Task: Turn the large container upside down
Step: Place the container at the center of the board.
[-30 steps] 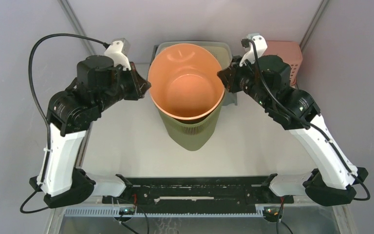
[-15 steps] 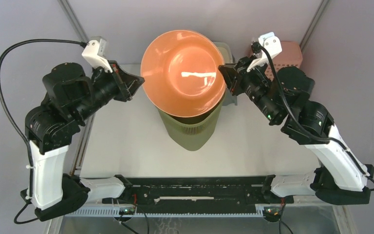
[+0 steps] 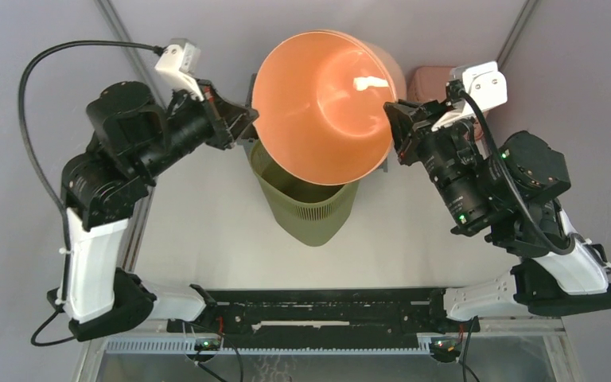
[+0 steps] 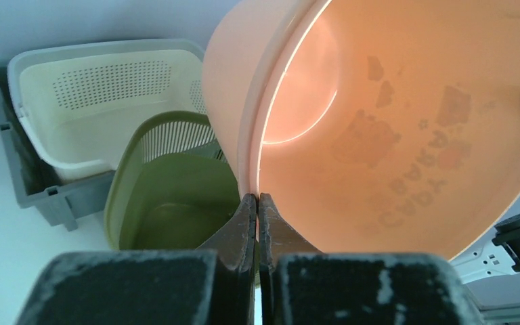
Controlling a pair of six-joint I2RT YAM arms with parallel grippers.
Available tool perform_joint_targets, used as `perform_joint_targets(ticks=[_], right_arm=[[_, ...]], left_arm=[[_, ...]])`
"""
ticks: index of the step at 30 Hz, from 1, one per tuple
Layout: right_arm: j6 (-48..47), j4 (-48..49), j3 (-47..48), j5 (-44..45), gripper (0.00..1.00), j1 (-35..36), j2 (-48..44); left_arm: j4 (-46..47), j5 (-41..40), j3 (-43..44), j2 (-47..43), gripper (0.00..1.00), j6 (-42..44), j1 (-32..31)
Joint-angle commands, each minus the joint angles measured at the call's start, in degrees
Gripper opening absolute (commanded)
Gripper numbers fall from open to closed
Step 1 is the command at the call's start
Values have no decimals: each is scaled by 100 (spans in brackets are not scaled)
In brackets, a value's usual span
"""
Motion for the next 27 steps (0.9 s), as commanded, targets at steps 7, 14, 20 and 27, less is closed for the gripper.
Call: perform_joint_targets(ticks=[7,14,20,27], right_arm=[[-1938,1618,-40,1921,0,1032,394],[-2058,2110,-413,2869,0,1059,76],[-2105,2505,-1078,3434,0,1045,-408],[-2532,3806,-2914,3806,0,755,-1127]], left_arm=[[1002,390,586,939,0,186,-369],[1130,687,810,1540,0,132,-604],[1126,832,1056,2025,0,55,-884],[1205,705,508,1979,0,52,-1308]])
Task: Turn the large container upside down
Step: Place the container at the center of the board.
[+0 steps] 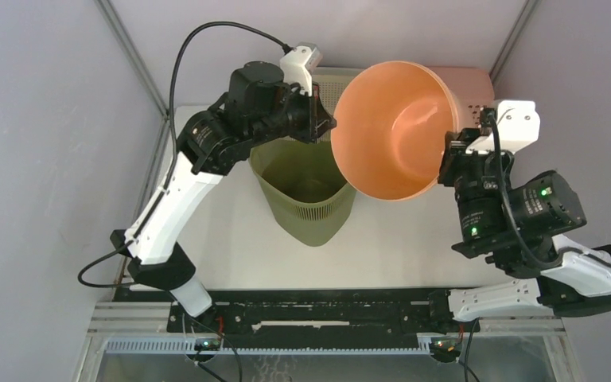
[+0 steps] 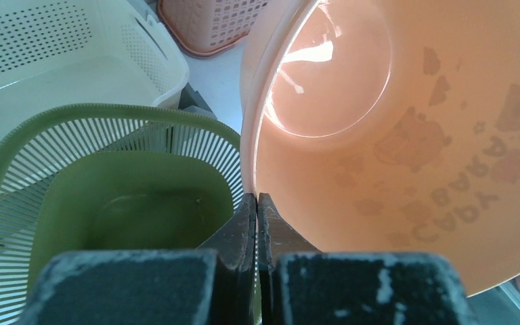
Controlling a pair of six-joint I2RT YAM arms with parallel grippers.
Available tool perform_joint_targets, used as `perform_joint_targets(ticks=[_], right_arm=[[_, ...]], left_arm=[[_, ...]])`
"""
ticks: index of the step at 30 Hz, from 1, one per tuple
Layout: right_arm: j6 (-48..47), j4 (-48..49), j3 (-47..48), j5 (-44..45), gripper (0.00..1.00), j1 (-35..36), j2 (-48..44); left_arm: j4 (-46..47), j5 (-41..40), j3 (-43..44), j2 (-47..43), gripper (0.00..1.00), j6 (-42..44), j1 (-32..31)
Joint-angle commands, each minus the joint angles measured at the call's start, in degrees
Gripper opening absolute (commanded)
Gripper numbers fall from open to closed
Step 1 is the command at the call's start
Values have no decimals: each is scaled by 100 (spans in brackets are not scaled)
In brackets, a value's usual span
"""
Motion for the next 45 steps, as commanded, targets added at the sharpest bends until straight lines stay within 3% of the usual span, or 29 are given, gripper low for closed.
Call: perform_joint_targets(ticks=[1,6,12,26,33,45], right_arm=[[89,858,-919,321,0,-40,-61],[1342,-61,-1519,338,0,-124,-443],[1857,-143,-2360,557,0,-148,-908],[1686,1727,-4974,772,0,316,-2826],[2657,807,-5440,771,0,814,-3465],[2980,848,-5888,776,1,1218,-3963]], left_arm=[[902,396,-290,-135,0,-17,-427],[980,198,-961,-317,0,-27,-683],[978,13,-1420,-398,0,-45,-898],[776,-248,-1820,-214,0,-158,-1236],[834,-349,-1895,-175,0,-281,-1319],[837,-408,-2011,-161,0,-359,-1347]])
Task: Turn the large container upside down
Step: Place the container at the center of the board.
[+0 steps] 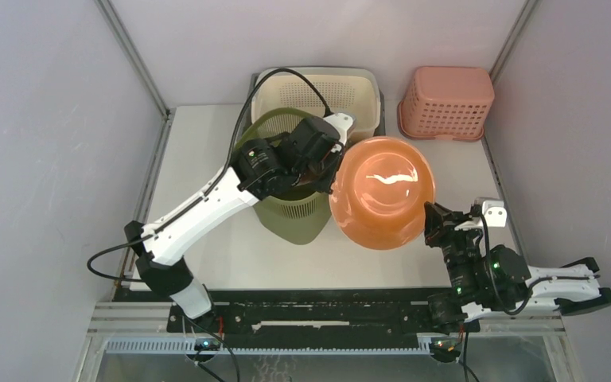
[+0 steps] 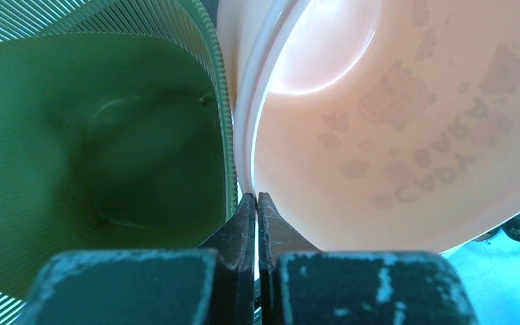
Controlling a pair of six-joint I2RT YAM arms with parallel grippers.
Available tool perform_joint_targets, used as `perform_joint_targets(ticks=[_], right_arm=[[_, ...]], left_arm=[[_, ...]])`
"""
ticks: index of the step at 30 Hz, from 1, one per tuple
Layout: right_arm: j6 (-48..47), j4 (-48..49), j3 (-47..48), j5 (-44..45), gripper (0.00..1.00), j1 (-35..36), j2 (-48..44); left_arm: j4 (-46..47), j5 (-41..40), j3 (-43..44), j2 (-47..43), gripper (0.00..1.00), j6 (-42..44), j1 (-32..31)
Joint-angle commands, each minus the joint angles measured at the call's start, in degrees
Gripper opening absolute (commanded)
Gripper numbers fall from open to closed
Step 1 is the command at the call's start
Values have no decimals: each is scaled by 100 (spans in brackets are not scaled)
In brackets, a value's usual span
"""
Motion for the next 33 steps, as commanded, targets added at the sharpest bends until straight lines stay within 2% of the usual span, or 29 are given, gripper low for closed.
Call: perform_joint_targets(ticks=[1,7,13,20,27,29,33], right_arm=[[587,228,-123,770,0,461,134],[706,706,-179,771,1,1078,275],[908,705,-393,771,31,1134,176],[1158,491,-674,774,51,1225,-554],[1454,87,-684,763,63,1394,-1105],[1481,11,-632,763,68,1491,-1199],[1671,-395,-343,754,75,1890,-1260]], left_arm=[[1388,936,-67,-15,0,-401,-364],[1175,1176,92,124,0,-498,-368],[1190,1227,-12,171,0,-545,-380],[1222,1301,32,315,1,-535,-374],[1186,1271,109,457,2,-463,-374],[1192,1199,73,447,6,-435,-376],[1201,1121,46,451,23,-399,-372]])
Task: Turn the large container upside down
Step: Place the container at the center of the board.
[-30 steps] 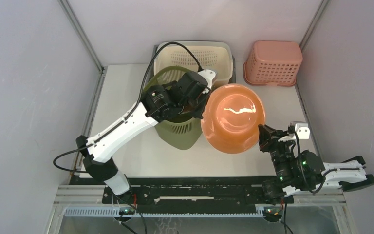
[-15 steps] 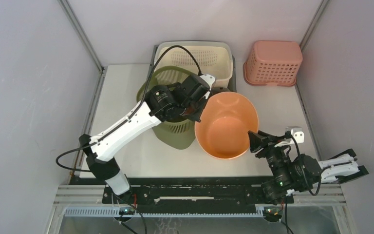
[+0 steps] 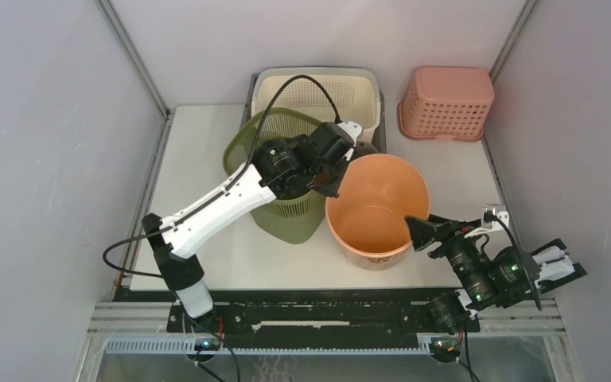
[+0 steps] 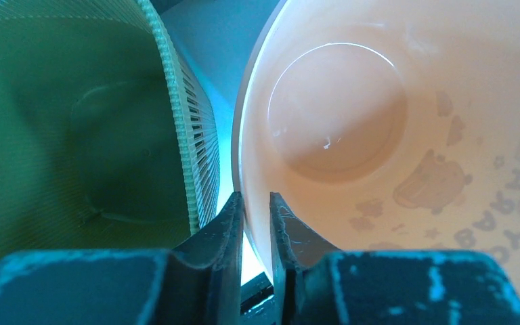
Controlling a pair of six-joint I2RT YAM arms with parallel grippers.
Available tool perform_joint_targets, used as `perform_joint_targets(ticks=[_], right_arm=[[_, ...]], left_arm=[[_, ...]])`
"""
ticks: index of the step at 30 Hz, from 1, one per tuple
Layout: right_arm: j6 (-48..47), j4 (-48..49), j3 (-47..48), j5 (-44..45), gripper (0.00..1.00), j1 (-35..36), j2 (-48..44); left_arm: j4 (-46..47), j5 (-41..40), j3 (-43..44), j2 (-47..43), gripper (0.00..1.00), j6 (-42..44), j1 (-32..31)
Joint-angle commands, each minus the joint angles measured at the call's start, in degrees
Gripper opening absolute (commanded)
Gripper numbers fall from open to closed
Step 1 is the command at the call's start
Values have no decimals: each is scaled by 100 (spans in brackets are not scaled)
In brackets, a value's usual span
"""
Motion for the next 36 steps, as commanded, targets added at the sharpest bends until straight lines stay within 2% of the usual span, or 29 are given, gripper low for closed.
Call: perform_joint_targets(ticks=[1,4,7,11,18,24,26,28,29,30,33,34,35,36], right_arm=[[831,-598,362,761,76,614,76],[1265,-1091,607,756,84,959,101],[1169,-1126,742,764,99,1221,-7],[975,-826,745,770,100,1482,-344],[1684,-1581,741,774,100,1570,-662],[1993,-1856,754,765,100,1604,-672],[2362,-2194,851,735,100,1615,-668],[3134,-2915,1009,607,100,1625,-680],[3842,-3641,1163,489,100,1625,-681],[5123,-4630,1389,378,100,1619,-672],[10141,-8899,1945,278,100,1606,-577],[10722,-9581,1962,281,100,1566,-592],[10485,-9538,1981,268,100,1519,-608],[10013,-9088,2013,238,100,1459,-628]], left_arm=[[1436,1171,66,-6,26,-300,-369],[1429,1138,95,11,34,-283,-373],[1341,1129,202,44,40,-242,-373],[1175,1086,435,86,42,-203,-369],[971,831,469,38,43,-181,-323],[957,725,183,-108,42,-276,-205],[995,733,81,-236,42,-280,-185],[1028,722,2,-374,42,-280,-171],[1027,721,5,-446,42,-280,-170],[1027,724,6,-492,42,-280,-165],[1018,797,22,-561,42,-271,-147],[1022,820,24,-566,42,-267,-145],[1014,845,30,-568,42,-259,-145],[1010,863,40,-558,42,-250,-140]])
